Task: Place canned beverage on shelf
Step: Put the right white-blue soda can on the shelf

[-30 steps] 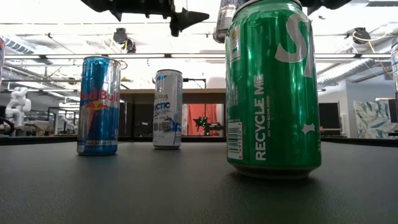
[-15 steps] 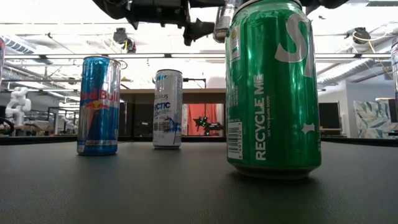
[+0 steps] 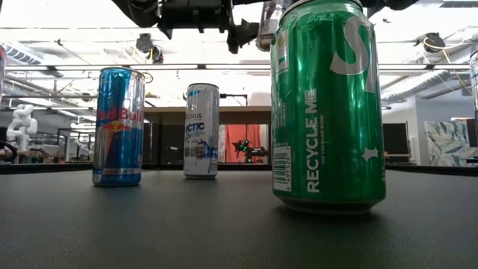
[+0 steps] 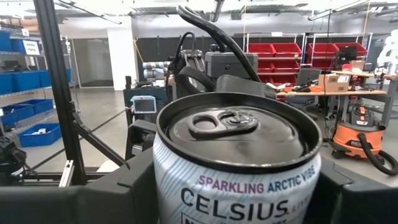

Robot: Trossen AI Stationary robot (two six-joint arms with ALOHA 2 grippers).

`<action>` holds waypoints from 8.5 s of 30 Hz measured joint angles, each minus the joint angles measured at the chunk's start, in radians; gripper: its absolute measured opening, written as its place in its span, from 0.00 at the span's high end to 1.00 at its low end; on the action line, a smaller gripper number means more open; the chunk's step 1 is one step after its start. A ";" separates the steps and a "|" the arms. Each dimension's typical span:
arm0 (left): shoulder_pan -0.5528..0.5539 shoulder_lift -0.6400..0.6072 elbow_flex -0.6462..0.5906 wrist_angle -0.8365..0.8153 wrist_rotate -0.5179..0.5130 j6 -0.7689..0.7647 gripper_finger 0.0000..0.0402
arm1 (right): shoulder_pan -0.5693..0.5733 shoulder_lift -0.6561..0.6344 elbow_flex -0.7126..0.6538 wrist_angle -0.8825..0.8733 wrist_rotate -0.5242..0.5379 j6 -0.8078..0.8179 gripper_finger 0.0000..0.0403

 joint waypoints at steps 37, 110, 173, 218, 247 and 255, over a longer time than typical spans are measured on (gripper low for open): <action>-0.003 0.006 -0.001 0.044 -0.039 0.086 0.02 | -0.001 0.000 -0.002 0.045 -0.040 -0.017 0.38; -0.040 0.045 0.000 0.117 -0.068 0.082 0.37 | 0.000 0.064 -0.002 0.128 -0.042 0.003 0.37; 0.078 -0.055 -0.001 0.113 -0.016 0.080 0.37 | -0.007 -0.317 -0.003 -0.564 0.091 -0.068 0.01; 0.493 -0.464 -0.281 -0.034 0.065 0.185 0.37 | 0.256 -0.297 -0.183 -0.304 0.091 -0.021 0.01; 0.778 -0.246 -0.280 0.074 0.325 0.160 0.36 | 0.266 -0.135 -0.183 -0.197 0.097 -0.174 0.01; 0.807 -0.246 -0.282 0.069 0.330 0.166 0.36 | 0.266 -0.072 -0.183 -0.142 0.096 -0.214 0.01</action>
